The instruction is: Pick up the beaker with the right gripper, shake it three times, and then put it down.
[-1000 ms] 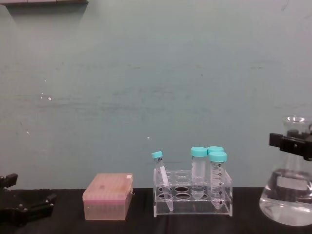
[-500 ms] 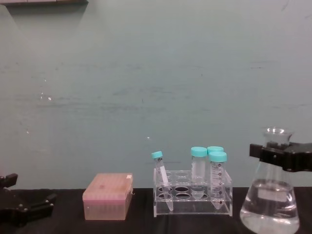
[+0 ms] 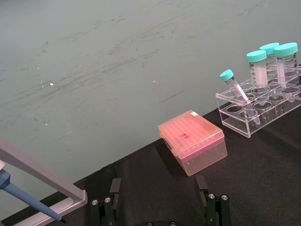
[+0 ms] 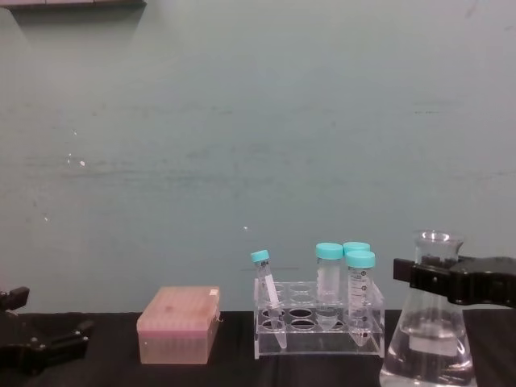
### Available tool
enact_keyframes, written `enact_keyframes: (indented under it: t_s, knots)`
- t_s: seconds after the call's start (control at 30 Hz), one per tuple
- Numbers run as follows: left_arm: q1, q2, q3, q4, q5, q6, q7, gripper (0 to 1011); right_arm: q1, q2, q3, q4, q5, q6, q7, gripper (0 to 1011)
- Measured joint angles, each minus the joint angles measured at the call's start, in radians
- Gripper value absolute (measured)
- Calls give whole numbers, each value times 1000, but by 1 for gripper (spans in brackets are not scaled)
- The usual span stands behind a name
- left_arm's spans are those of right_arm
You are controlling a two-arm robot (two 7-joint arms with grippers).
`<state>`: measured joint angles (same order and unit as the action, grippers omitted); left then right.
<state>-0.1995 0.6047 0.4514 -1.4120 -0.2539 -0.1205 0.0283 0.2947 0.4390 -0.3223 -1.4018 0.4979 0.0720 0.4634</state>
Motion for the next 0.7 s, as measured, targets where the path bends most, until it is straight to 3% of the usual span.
enact_keyframes:
  t_s: [0.7]
  knots:
    - [0, 0, 0, 0, 0, 0, 0, 1000, 31, -11, -18, 57, -13, -4, -16, 452]
